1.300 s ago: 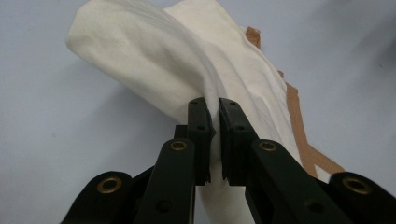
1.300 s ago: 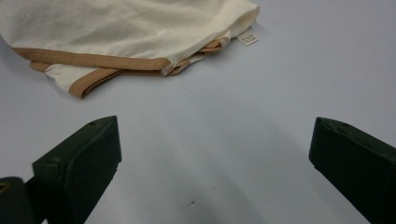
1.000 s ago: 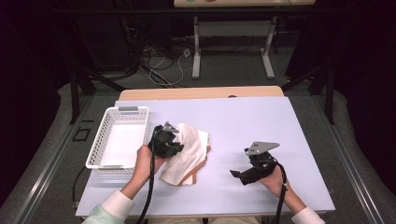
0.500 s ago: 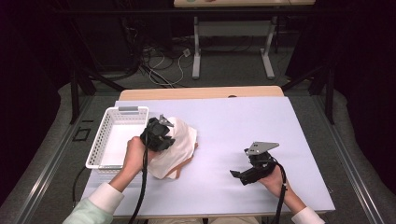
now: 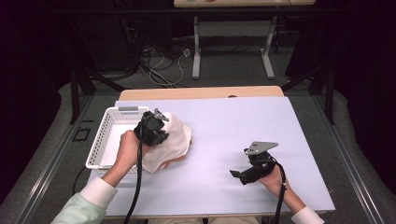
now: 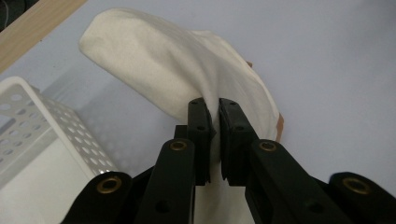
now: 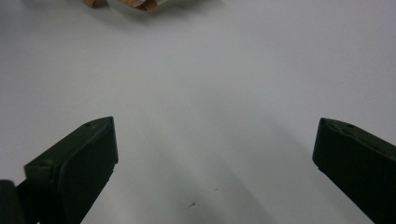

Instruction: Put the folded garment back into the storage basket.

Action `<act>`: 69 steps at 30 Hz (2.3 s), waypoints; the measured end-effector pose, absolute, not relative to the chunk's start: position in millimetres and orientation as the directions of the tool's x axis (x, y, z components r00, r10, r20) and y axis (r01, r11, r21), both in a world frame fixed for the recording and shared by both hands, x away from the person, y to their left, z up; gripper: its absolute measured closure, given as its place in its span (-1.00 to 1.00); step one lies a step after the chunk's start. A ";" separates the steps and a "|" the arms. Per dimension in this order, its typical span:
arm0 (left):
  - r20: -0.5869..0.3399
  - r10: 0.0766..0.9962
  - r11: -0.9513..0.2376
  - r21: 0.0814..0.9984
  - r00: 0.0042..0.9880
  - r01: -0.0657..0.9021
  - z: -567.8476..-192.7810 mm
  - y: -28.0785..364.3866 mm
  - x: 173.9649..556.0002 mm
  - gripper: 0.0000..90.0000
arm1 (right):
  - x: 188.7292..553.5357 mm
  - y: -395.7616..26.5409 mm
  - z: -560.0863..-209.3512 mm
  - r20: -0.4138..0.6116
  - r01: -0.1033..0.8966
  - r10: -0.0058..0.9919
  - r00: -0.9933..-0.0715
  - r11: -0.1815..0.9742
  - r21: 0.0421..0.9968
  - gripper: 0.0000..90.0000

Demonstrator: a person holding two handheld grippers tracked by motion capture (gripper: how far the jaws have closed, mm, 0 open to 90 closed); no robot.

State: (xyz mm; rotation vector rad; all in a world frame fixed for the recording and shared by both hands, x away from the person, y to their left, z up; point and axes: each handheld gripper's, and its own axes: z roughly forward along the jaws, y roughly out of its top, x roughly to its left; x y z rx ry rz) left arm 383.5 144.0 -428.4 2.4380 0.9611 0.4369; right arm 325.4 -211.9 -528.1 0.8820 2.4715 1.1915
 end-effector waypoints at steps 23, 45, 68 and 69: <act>0.147 0.718 -0.628 0.558 0.680 0.543 -390.6 157.3 389.1 0.88 | 325.2 -212.6 -527.0 0.030 0.412 0.625 -0.780 0.476 0.777 -1.00; 0.156 0.776 -0.566 0.598 0.610 0.567 -355.9 203.6 385.1 0.88 | 325.8 -212.1 -528.1 0.029 0.413 0.627 -0.778 0.477 0.775 -1.00; 0.168 0.843 -0.500 0.598 0.512 0.627 -354.0 262.2 380.9 0.88 | 325.3 -212.0 -528.2 0.036 0.415 0.628 -0.777 0.468 0.780 -1.00; 0.170 0.842 -0.503 0.593 0.513 0.629 -354.8 263.7 380.5 0.88 | 325.4 -212.0 -528.2 0.035 0.414 0.629 -0.777 0.469 0.780 -1.00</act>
